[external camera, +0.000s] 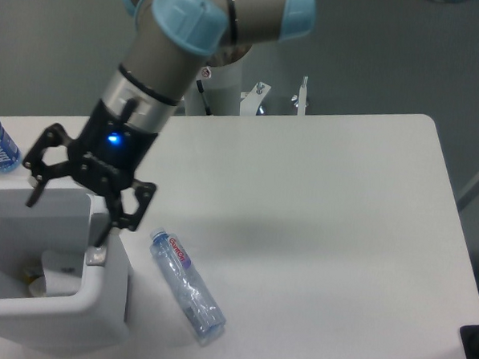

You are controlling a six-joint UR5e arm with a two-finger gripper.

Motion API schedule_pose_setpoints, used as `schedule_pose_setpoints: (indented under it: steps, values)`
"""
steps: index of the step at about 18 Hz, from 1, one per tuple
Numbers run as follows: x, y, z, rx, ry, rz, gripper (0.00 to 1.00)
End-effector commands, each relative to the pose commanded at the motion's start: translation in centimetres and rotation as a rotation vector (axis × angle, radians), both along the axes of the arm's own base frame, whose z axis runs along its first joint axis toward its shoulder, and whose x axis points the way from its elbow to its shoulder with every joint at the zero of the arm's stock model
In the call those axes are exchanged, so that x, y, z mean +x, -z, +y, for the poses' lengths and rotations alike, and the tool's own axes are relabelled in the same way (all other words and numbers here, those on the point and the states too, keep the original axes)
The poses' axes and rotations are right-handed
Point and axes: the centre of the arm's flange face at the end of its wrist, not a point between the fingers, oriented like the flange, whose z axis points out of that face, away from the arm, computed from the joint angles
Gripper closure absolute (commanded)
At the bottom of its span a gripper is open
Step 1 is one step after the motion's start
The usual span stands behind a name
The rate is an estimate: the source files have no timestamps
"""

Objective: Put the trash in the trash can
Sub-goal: 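Move the open gripper over the clear water bottle and lower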

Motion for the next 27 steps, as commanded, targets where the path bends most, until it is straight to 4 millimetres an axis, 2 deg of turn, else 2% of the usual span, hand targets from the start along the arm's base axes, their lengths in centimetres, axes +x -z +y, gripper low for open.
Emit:
schedule_pose_setpoints:
  steps: [3,5,8,10,14,17,22,27]
  values:
    - [-2.8,1.4,-0.8,-0.12,-0.183,0.058,0.0]
    - [-4.1,2.6,-1.0,-0.183,-0.243,0.108,0.0]
    - [-6.2,5.9,-0.3,-0.266,-0.285,0.133,0.0]
    - [-7.2,9.0,0.6,-0.316,-0.291,0.12,0.0]
    - [-8.5,13.7,1.7,-0.368,-0.291,0.067,0.0]
    - [-9.3,18.4,2.8,-0.418,-0.276,0.02,0.0]
    - [-9.8,20.8,3.3,-0.442,-0.275,-0.003,0.0]
    - [-9.9,23.9,4.0,-0.479,-0.273,-0.034,0.0]
